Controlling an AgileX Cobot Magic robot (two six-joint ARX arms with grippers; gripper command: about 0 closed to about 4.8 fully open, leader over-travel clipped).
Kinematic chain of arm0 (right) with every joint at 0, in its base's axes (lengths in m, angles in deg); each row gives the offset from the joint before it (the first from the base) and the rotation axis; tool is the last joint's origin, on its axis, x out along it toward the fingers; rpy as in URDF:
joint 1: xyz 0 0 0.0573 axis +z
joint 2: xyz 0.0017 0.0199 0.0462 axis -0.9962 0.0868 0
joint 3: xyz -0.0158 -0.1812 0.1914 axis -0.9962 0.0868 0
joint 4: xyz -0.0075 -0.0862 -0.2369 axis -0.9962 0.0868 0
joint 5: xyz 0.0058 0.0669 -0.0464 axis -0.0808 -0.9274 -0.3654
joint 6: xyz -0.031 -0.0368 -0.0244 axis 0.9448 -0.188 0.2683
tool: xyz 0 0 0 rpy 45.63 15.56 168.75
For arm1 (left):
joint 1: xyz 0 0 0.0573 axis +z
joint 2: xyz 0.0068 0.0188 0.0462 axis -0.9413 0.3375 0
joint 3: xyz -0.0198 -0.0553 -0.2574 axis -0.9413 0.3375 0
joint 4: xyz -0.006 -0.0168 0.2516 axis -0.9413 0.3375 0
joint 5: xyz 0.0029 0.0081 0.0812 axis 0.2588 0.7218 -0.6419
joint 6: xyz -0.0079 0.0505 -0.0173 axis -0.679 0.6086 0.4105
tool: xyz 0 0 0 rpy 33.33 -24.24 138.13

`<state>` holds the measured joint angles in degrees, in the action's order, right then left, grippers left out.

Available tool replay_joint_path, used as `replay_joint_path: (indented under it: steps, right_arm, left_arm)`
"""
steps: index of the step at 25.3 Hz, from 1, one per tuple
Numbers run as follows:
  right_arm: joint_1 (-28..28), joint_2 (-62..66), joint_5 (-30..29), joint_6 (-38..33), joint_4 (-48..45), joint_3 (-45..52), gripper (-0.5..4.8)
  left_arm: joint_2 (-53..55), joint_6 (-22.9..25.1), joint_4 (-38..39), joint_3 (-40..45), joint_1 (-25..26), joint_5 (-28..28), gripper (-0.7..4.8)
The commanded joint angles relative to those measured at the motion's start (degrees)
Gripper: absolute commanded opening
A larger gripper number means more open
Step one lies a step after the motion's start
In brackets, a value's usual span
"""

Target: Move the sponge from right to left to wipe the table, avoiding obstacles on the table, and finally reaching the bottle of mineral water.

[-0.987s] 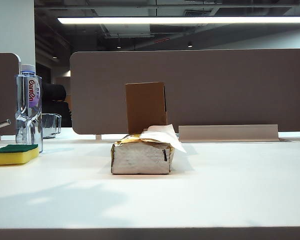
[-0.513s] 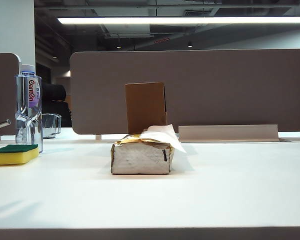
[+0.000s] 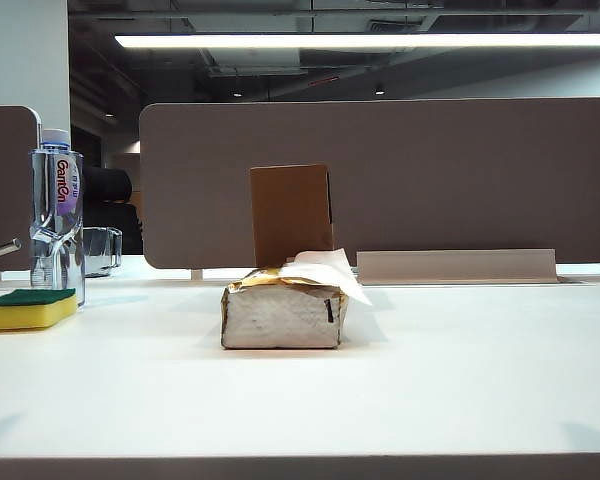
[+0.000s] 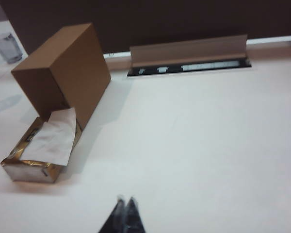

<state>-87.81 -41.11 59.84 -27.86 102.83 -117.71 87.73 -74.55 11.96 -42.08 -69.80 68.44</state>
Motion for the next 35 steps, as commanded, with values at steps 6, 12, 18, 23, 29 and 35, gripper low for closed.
replay_joint_path:
  steps: [6, 12, 18, 23, 29, 35]
  right_arm:
    - [0.0, -3.8, 3.3, -0.2, -2.9, 3.1, -0.06]
    - [0.0, -5.1, 3.5, -0.7, -5.9, 5.0, -0.06]
    - [0.0, -5.1, 3.2, -3.1, -11.9, 7.6, -0.06]
    - [0.0, -4.9, 3.0, -4.2, -19.4, 13.8, -0.06]
    - [0.0, -4.9, 3.2, -4.1, -25.2, 19.3, -0.06]
    - [0.0, -4.9, 3.0, -4.2, -31.6, 27.3, -0.06]
  left_arm:
    - [-7.3, 0.0, -2.5, 6.2, 0.0, -2.7, 0.84]
    - [-10.4, 0.0, -6.4, 12.5, 0.0, -1.8, 0.84]
    - [-10.4, -0.4, -13.4, 17.7, 0.0, -1.7, 0.84]
    - [-10.4, -4.1, -20.9, 24.4, 0.0, -1.6, 0.84]
    - [-10.4, -4.1, -23.8, 28.7, 0.0, -1.6, 0.83]
    - [-10.4, -6.3, -26.6, 33.7, 0.0, -1.6, -0.06]
